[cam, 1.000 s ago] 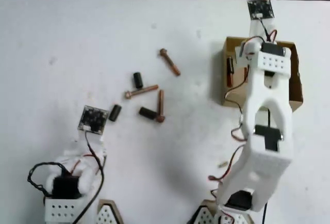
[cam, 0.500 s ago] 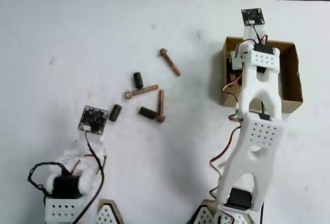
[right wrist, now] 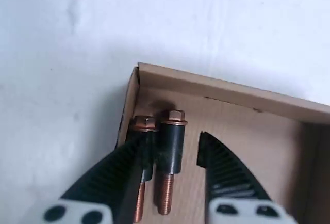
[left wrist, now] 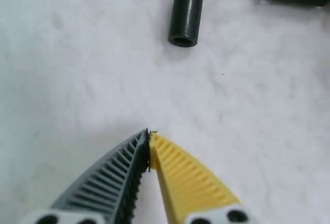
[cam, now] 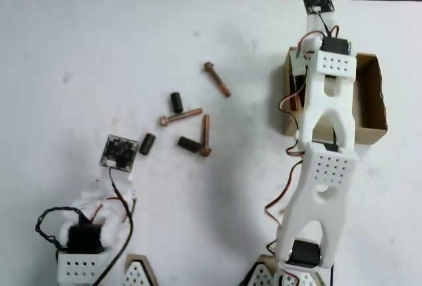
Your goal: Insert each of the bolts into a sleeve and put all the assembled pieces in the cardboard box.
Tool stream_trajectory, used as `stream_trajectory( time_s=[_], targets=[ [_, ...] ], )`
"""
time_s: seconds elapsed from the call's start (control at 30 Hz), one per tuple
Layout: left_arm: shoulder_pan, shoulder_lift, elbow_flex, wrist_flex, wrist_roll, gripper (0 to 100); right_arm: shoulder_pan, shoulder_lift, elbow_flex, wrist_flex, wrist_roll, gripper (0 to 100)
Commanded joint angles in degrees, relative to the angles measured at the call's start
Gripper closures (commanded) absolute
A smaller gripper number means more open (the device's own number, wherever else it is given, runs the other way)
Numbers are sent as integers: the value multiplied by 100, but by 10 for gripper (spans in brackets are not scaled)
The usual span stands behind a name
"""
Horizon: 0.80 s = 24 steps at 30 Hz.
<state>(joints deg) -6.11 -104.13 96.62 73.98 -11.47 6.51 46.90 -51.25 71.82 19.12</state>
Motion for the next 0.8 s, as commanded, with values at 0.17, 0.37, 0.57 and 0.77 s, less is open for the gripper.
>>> stream_trajectory(
  time_s=[0.17, 0.37, 0.57, 0.77],
  targets=[
    [31, -31, 35, -97, 185, 976, -163, -154, -2031, 1596, 18, 886],
    [-13, -31, 35, -88, 1002, 976, -479, -154, -3684, 2695, 18, 886],
    [-171, -31, 35, -35, 1002, 977, -488, -180, -4044, 2703, 26, 887],
    [-171, -31, 35, -35, 1002, 977, -593, -752, -3974, 2721, 26, 887]
  ],
)
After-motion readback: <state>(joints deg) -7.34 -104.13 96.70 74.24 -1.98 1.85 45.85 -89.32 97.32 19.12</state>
